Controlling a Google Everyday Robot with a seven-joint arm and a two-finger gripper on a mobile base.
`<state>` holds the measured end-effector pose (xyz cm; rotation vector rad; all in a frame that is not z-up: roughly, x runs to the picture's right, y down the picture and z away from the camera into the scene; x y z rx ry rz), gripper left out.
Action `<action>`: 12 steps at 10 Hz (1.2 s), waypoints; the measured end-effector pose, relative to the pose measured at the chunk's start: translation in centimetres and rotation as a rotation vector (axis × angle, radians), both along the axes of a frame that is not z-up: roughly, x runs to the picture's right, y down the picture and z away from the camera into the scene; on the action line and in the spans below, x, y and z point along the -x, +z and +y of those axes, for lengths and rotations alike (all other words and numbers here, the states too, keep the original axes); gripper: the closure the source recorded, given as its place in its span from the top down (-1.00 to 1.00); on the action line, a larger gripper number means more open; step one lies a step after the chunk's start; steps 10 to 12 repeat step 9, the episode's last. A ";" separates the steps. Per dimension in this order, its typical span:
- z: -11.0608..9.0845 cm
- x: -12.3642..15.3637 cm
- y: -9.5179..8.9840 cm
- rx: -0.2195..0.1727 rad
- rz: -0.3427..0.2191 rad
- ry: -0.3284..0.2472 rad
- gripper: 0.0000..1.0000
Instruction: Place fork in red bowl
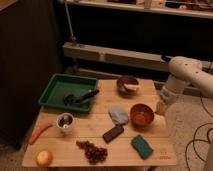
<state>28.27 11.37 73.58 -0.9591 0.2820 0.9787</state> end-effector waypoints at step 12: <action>-0.2 -0.1 2.7 0.052 -0.021 0.040 0.60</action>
